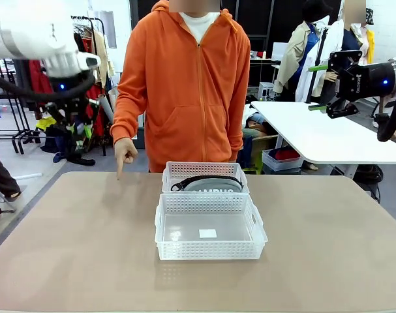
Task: Distribute items into two baskets.
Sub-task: Pick up the Stapler that the person points to, then place the picked Stapler into the Organizing basket as instructed by the person.
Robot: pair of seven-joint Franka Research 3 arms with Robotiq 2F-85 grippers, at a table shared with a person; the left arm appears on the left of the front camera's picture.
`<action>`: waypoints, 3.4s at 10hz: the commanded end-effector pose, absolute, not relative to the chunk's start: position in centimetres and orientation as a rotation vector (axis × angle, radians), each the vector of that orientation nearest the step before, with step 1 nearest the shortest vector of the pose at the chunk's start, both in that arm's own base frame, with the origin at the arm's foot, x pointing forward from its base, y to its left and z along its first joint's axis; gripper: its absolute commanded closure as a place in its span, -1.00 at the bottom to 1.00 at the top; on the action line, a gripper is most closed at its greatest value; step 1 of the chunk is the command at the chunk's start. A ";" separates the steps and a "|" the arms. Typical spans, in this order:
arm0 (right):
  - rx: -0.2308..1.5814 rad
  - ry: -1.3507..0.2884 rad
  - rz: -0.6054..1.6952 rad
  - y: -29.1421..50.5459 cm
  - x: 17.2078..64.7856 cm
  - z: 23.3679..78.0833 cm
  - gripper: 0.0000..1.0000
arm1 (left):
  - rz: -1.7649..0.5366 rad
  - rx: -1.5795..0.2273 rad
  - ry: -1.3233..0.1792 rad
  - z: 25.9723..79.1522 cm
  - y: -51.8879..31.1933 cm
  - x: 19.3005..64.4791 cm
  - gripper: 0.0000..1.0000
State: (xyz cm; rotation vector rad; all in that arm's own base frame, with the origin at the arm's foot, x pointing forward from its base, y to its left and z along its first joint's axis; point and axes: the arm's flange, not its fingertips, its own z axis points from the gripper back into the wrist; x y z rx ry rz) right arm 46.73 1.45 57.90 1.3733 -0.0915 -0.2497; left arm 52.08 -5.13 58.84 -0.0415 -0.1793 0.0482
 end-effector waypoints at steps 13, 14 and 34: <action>1.380 -0.096 -0.265 1.6 46.5 58.2 -1.00 | 0.009 -0.082 -0.260 67.5 -6.6 53.3 1.00; 1.380 -0.096 -0.265 1.6 46.5 58.2 -1.00 | 0.009 -0.082 -0.260 67.5 -6.6 53.3 1.00; 1.380 -0.096 -0.265 1.6 46.5 58.2 -1.00 | 0.009 -0.082 -0.260 67.5 -6.6 53.3 1.00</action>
